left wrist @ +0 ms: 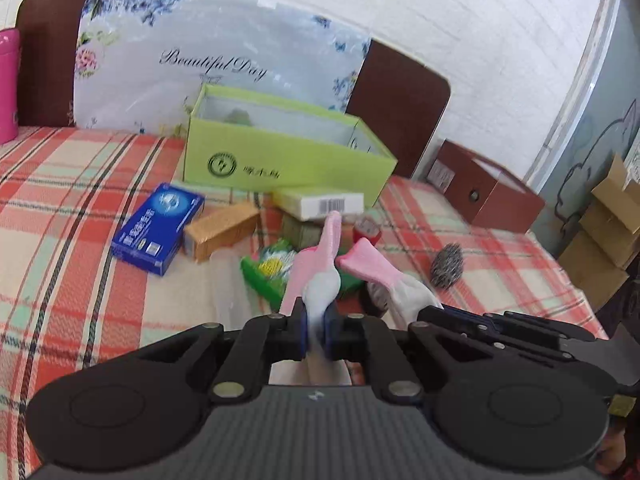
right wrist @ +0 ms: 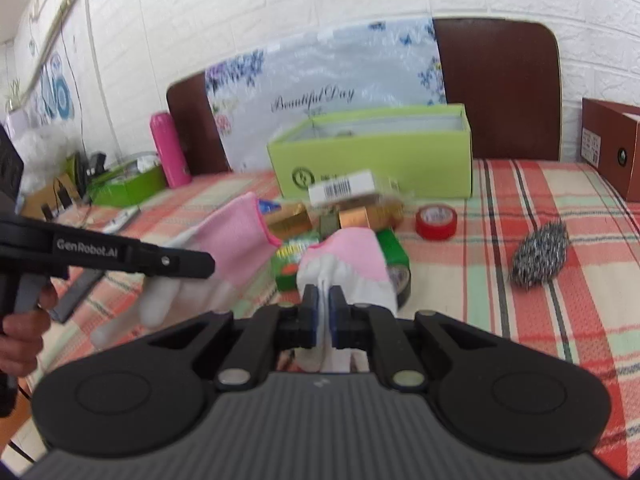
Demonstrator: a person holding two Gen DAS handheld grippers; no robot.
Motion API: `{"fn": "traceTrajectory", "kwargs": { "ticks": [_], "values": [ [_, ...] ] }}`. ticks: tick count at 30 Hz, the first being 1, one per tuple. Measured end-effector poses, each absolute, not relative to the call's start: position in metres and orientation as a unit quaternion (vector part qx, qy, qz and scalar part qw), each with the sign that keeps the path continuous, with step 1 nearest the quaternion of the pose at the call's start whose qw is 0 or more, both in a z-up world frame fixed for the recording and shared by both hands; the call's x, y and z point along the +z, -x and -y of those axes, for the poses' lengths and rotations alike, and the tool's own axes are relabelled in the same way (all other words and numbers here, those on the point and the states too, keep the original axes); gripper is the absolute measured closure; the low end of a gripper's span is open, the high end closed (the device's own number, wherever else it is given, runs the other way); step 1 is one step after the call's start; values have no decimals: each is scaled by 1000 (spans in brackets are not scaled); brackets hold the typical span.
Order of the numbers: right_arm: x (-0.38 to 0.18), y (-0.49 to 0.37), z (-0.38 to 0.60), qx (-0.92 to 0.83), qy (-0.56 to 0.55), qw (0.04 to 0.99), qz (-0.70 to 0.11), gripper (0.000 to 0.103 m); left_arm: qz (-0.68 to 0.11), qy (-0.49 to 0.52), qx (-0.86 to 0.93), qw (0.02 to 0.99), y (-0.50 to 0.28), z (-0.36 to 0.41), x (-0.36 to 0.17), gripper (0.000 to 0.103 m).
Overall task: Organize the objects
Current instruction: 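Carry both gloves into the green box and open both grippers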
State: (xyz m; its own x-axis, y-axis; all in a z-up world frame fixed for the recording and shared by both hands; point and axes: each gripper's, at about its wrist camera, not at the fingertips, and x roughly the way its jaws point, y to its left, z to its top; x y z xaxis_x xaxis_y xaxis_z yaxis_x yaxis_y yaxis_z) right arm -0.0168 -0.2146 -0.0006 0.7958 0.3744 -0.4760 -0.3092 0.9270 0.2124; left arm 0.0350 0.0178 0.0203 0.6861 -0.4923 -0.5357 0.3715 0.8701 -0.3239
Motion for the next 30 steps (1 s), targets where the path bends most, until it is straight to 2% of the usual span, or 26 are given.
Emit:
{"fn": "traceTrajectory", "kwargs": {
  "ticks": [11,18,25,30],
  "values": [
    [60,-13,228,178,-92,964,-176,97,-258,105,-258,925,-69,0,76,97],
    [94,-57,236,164,-78,976,-123,97,-240,145,-260,924,-125,12,115,97],
    [95,-127,245,151,-113,975,-118,97,-239,193,-259,916,-201,19,132,97],
    [87,-170,243,142,-109,977,-119,97,-233,184,-244,923,-248,25,131,97]
  ]
}}
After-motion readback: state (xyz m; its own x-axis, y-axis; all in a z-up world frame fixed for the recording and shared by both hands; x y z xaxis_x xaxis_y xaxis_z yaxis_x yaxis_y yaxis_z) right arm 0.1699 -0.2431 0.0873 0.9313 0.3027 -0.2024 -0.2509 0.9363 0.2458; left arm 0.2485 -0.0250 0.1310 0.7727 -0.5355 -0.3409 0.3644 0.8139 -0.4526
